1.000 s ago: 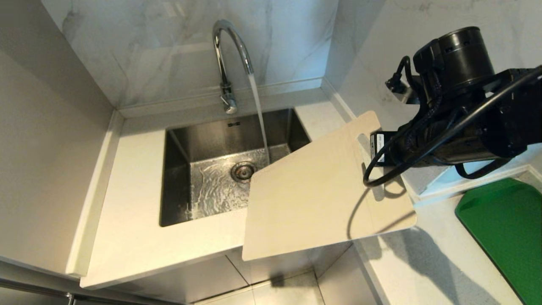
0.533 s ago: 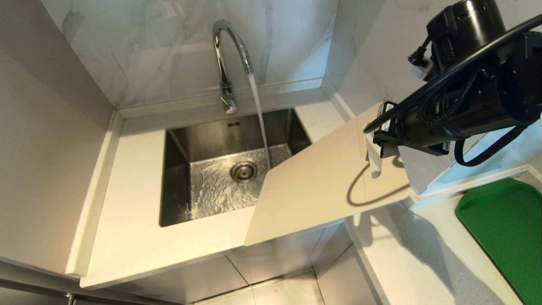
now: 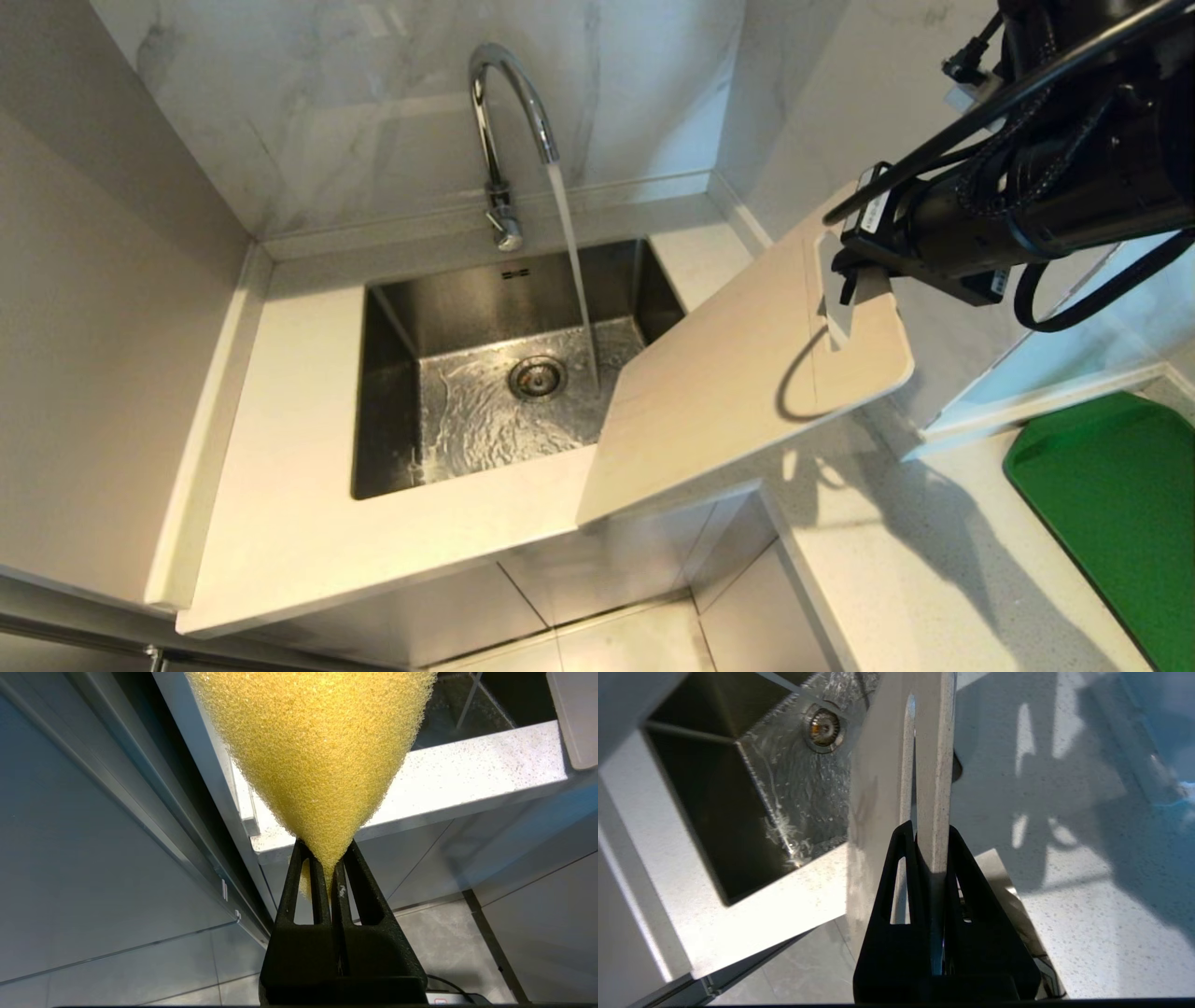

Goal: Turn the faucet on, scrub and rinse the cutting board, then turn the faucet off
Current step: Pick up the cutting board

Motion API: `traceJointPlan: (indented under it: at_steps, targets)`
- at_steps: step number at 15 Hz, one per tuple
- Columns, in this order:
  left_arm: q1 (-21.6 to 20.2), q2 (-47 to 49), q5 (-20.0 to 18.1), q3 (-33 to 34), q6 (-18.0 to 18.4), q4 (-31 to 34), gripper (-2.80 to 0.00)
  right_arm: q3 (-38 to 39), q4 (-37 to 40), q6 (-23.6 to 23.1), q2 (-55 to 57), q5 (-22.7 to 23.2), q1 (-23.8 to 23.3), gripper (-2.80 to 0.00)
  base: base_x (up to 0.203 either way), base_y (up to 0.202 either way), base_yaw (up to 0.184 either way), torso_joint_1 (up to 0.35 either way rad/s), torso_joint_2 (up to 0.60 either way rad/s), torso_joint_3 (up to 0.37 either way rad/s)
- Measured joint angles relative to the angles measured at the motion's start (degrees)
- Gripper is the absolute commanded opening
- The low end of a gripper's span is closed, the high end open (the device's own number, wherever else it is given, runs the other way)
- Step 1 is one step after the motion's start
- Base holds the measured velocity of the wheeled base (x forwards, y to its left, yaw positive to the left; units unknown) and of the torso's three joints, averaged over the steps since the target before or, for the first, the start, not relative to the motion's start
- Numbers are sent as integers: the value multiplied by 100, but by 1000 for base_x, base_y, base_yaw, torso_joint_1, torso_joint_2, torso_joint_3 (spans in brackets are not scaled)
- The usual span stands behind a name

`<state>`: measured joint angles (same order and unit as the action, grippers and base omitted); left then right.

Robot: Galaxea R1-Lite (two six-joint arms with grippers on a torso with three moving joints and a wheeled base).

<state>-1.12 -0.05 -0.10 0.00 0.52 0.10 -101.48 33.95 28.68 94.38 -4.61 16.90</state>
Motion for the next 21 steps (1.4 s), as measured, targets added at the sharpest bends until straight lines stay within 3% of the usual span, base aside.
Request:
traceJointPlan:
  at_steps: [5,10,15,21]
  targets:
    - [0,0,0,0,0,-2,-280,-277,52,382,-85,177,-23,-280,0,0,0,0,0,0]
    - [0,0,0,0,-1,-2,-280,-831,38,1179,-144,186,-26,-280,0,0,0,0,0,0]
    - [0,0,1,0,-1,0,-280,-985,-118,1597,-133,286,-23,-280,0,0,0,0,0,0]
    - [0,0,2,0,1,-2,-280,-1007,-148,1621,-217,286,-22,-280,0,0,0,0,0,0]
